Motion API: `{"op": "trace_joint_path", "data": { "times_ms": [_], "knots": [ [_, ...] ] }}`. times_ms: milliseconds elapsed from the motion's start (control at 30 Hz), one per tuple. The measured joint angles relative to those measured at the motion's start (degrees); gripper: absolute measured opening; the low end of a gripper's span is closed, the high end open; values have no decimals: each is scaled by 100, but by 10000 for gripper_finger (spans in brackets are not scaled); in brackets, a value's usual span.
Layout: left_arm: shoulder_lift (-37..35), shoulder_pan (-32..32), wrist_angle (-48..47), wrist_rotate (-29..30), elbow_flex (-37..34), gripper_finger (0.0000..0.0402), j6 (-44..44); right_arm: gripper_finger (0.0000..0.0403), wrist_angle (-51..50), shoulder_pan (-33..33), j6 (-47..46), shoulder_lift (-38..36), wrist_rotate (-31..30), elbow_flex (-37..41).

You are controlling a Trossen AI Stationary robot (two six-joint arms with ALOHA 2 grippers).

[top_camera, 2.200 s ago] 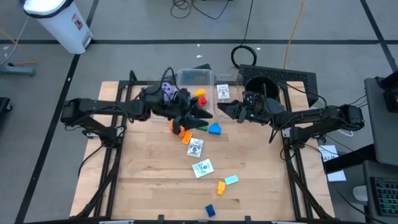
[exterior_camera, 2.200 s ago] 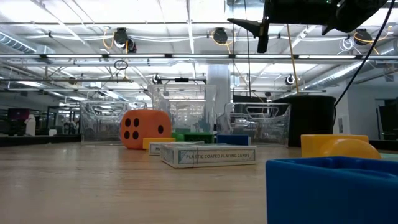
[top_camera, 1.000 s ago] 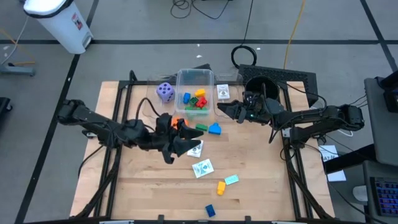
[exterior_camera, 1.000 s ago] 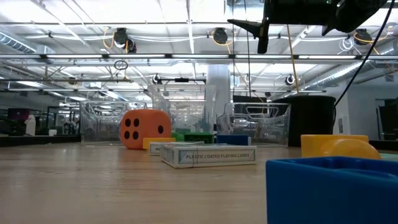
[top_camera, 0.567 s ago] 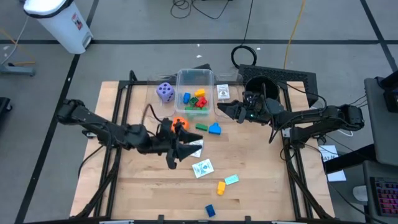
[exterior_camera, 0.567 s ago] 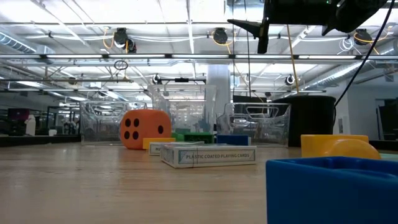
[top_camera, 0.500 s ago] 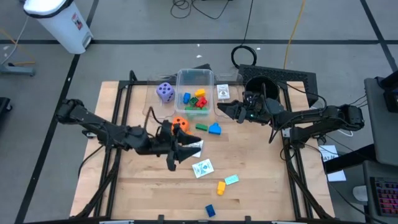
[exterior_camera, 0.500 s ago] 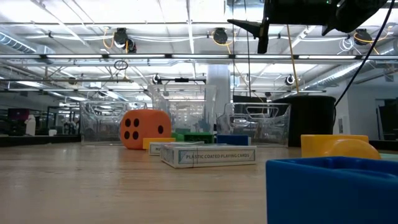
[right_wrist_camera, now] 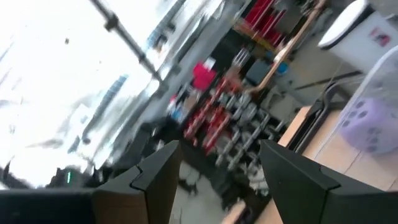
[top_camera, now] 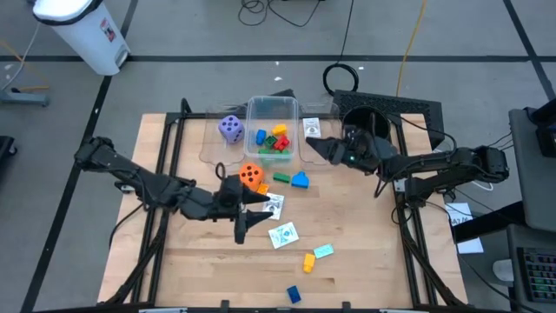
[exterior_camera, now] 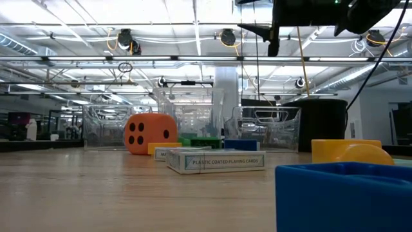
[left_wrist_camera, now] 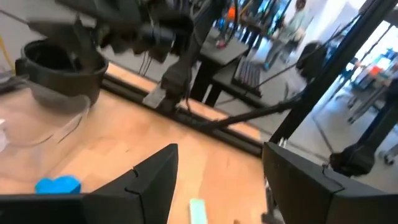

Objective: Pick & Place Toys
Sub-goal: Put the blue playing card box into the right transparent bin

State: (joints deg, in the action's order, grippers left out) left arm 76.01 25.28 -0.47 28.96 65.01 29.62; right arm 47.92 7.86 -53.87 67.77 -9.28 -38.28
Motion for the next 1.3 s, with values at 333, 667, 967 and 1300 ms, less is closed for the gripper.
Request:
{"op": "trace_joint_path", "data": {
  "times_ms": [333,667,967,1300],
  "knots": [
    [-2,-247,-1131,-675,0,241,238,215,-18,4,-94,10,-319,0],
    [-2,-426,-1135,-893,0,241,14,215,-7,-7,-392,20,-722,0],
    [-210,-540,-1170,-1584,-2,241,-53,214,350,-253,-128,113,142,-574],
    [-1102,-831,-1165,-1647,-2,241,-734,204,-5647,-1452,2474,1260,197,-3868]
  ]
}}
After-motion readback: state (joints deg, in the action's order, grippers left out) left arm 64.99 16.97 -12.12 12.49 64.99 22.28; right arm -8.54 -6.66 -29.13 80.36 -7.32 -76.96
